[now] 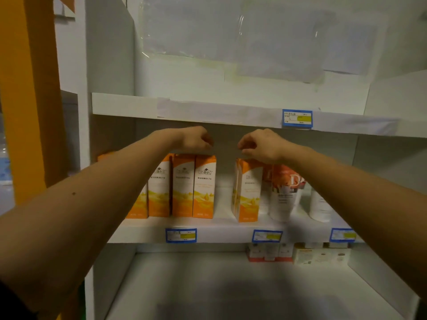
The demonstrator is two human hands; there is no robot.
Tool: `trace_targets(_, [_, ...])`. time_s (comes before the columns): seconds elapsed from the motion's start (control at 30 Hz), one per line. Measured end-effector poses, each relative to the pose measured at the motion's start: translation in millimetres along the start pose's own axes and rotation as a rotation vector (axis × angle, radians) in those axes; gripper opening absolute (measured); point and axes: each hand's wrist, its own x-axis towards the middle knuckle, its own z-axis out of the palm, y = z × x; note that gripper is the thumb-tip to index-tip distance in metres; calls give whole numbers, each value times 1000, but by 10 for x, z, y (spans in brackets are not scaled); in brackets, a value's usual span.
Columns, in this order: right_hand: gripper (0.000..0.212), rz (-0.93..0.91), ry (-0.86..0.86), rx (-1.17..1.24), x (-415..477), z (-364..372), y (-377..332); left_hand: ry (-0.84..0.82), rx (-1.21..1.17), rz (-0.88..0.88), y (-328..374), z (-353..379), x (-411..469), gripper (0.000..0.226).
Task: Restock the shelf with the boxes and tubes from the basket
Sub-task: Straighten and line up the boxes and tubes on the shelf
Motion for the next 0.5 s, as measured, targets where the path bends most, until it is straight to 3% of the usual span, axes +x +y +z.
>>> trace_targets(0.33, [48,31,-127,-55,-191,-68,312,-66,15,133,454,199,229,45])
trace_targets(0.5, [43,-18,-105,-88,-230,-62,342,-142,18,180,566,249,313,35])
